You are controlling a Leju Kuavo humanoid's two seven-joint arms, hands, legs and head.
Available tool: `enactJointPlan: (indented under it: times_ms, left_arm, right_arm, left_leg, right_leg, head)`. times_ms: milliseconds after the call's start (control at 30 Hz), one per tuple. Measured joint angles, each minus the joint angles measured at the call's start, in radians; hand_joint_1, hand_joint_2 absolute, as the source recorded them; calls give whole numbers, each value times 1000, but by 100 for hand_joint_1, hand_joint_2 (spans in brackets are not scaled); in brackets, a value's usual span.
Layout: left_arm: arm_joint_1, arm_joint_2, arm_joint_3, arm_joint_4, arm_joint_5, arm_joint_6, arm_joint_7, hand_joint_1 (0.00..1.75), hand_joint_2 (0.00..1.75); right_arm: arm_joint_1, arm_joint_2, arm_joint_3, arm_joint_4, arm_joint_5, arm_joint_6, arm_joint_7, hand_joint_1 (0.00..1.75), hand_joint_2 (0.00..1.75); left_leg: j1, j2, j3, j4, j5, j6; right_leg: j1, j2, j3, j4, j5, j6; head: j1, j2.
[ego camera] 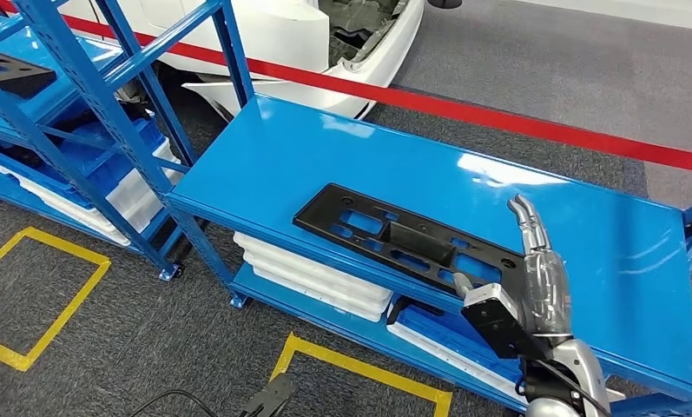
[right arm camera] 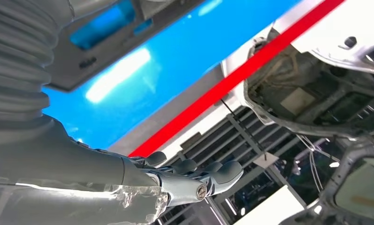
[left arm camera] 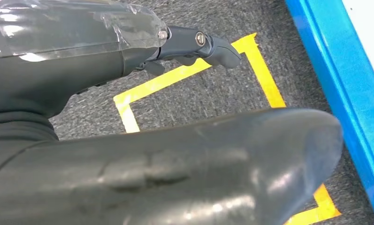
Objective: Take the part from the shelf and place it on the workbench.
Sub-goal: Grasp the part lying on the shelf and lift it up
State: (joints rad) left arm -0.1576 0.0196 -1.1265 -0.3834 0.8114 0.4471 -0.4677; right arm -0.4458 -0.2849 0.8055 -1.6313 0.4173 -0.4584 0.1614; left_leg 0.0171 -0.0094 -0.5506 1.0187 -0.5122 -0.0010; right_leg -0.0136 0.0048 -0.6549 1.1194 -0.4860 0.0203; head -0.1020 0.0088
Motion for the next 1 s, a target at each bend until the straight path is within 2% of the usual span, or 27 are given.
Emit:
enactJointPlan:
  times_ms: [33, 67, 133, 200, 267, 333, 367, 400, 433, 500, 533, 567, 600, 733, 1000]
  left_arm:
    - [-1, 0, 0, 0, 0, 0, 0, 0, 0]
    - [-1, 0, 0, 0, 0, 0, 0, 0, 0]
    - [-3, 0, 0, 0, -1, 0, 0, 0, 0]
    - [-4, 0, 0, 0, -1, 0, 1, 0, 0]
    - [-6, 0, 0, 0, 0, 1, 1, 0, 0]
    - [-5, 0, 0, 0, 1, 2, 1, 0, 0]
    - [-3, 0, 0, 0, 2, 2, 1, 0, 0]
    - [-1, 0, 0, 0, 3, 2, 1, 0, 0]
    - [0, 0, 0, 0, 3, 3, 1, 0, 0]
    - [0, 1, 0, 0, 3, 1, 1, 0, 0]
    - [0, 1, 0, 0, 3, 1, 1, 0, 0]
    - [0, 2, 0, -1, 3, 0, 2, 0, 0]
    - [0, 3, 0, -1, 3, 0, 3, 0, 0]
    - [0, 4, 0, -3, 3, 9, 8, 0, 0]
    - [-3, 4, 0, -6, 4, 15, 11, 0, 0]
  right_arm:
    - [0, -1, -1, -2, 4, 0, 4, 0, 175]
    - [0, -2, -1, -3, 10, 0, 11, 0, 175]
    - [2, -5, -2, -5, 26, 0, 32, 0, 175]
    - [4, -12, -6, -8, 33, 0, 49, 0, 175]
    - [5, -17, -12, -11, 28, 4, 59, 0, 175]
    - [8, -21, -15, -12, 19, 10, 65, 0, 175]
    - [10, -23, -15, -12, 15, 15, 67, 0, 175]
    - [12, -25, -15, -12, 11, 20, 68, 0, 175]
    - [12, -26, -16, -12, 5, 30, 70, 0, 175]
    - [12, -29, -16, -12, -13, 65, 75, 0, 175]
    - [11, -31, -15, -11, -23, 86, 78, 0, 175]
    - [10, -34, -14, -11, -32, 104, 82, 0, 175]
    - [10, -37, -14, -11, -37, 118, 85, 0, 175]
    - [10, -49, -13, -12, -47, 160, 97, 0, 175]
    - [10, -60, -13, -12, -52, 182, 100, 0, 175]
  left_leg:
    - [-1, -1, 3, 1, -5, -5]
    - [-3, -1, 4, 2, -8, -10]
    - [-4, -1, 6, -1, -11, -20]
    - [-3, 0, 7, 13, -26, -31]
    - [-2, 2, -29, 100, -70, -38]
    - [-3, 3, -100, 231, -114, -41]
    - [-3, 3, -127, 271, -116, -40]
    - [-3, 3, -138, 277, -99, -39]
    - [-3, 3, -132, 244, -63, -36]
    - [-7, 2, -90, 121, 19, -24]
    - [-11, 2, -72, 71, 43, -18]
    - [-15, 2, -62, 41, 50, -12]
    - [-17, 2, -60, 30, 46, -8]
    - [-16, -1, -59, 16, 36, -10]
    - [-18, -1, -56, 16, 31, -3]
  right_leg:
    - [1, 0, 20, -49, 17, -4]
    - [3, 1, 31, -75, 21, -8]
    - [5, 2, 35, -84, 12, -19]
    - [3, 2, 43, -91, 10, -28]
    - [1, 0, 54, -98, 7, -38]
    - [4, -2, 63, -98, -1, -47]
    - [6, -1, 68, -98, -6, -50]
    - [7, -1, 75, -98, -11, -51]
    - [8, 0, 83, -98, -16, -51]
    - [10, 2, 100, -98, -27, -47]
    - [11, 3, 104, -97, -32, -43]
    - [11, 4, 105, -96, -35, -39]
    - [11, 3, 102, -94, -37, -35]
    - [12, -1, 100, -95, -44, -34]
    - [11, -1, 108, -107, -42, -28]
  head:
    - [1, 0]
    - [0, 0]
    - [-4, 0]
    - [-7, 0]
    - [-11, 0]
    - [-13, 0]
    - [-13, 0]
    - [-13, 0]
    - [-13, 0]
    - [-12, 0]
    - [-9, 0]
    - [-8, 0]
    - [-6, 0]
    - [-5, 0]
    - [-5, 0]
